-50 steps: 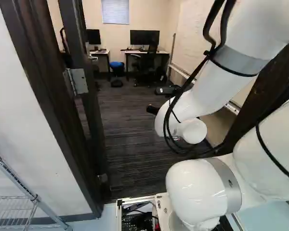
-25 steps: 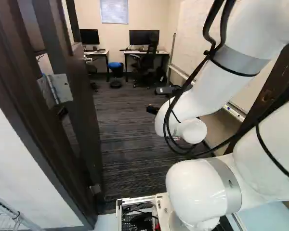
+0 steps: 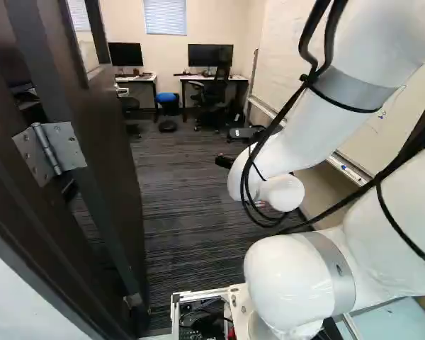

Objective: Open the door and move inside

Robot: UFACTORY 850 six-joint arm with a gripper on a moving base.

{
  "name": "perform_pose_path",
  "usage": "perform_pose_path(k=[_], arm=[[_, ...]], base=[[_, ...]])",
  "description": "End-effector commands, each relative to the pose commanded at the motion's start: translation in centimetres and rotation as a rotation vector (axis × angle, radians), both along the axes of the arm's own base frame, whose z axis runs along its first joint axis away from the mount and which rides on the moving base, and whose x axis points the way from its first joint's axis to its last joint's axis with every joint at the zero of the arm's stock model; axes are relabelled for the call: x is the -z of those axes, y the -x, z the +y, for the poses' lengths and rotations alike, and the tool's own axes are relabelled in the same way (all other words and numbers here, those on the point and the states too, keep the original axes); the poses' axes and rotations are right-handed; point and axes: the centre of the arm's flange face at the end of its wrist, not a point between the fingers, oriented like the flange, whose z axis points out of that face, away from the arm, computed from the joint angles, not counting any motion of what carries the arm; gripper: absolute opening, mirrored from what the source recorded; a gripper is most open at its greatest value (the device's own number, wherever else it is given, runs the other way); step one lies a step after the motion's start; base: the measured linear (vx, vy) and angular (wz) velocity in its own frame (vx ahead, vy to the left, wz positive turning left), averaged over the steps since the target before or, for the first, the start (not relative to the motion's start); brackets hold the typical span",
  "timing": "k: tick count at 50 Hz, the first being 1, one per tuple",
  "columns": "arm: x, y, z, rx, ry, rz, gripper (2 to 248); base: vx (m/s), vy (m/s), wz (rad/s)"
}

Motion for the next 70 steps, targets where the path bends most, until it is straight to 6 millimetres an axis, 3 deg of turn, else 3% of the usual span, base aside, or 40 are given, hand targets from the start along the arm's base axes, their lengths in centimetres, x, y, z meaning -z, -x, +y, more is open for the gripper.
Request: perform_pose_path(k=[70], arm=[[0.00, 0.00, 0.00, 0.000, 0.000, 0.000, 247]], base=[[0.096, 0.000, -0.005]])
